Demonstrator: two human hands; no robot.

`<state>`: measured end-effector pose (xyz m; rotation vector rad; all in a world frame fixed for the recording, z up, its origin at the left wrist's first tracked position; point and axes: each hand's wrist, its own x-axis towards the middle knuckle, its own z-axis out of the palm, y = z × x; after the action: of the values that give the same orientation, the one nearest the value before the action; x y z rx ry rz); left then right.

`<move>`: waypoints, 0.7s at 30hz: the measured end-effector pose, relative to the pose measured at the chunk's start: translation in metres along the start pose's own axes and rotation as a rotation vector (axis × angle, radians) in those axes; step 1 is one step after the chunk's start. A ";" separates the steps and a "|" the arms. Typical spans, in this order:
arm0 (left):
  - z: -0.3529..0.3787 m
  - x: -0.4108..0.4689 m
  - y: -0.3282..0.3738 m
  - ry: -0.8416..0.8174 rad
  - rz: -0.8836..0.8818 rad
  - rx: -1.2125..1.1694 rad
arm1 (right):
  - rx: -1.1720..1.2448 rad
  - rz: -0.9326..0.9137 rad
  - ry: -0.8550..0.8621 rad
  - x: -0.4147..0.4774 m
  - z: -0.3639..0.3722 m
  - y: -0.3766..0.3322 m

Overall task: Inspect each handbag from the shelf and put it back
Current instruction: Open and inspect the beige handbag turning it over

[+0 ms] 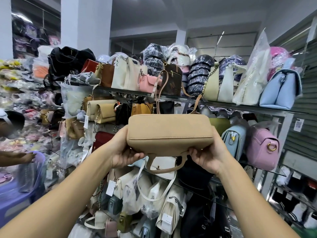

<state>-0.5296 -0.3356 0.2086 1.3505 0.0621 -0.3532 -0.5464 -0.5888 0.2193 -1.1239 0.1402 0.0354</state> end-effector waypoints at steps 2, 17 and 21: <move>0.005 -0.002 0.001 -0.003 0.011 0.035 | 0.022 0.018 0.010 0.006 -0.007 -0.001; 0.013 -0.005 0.008 -0.038 0.057 0.068 | 0.114 0.016 -0.011 0.013 -0.019 -0.005; 0.004 -0.003 0.007 -0.054 0.026 -0.022 | 0.006 -0.024 -0.041 0.006 -0.010 -0.006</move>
<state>-0.5310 -0.3371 0.2167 1.3185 0.0033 -0.3664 -0.5412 -0.6007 0.2199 -1.1176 0.0899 0.0371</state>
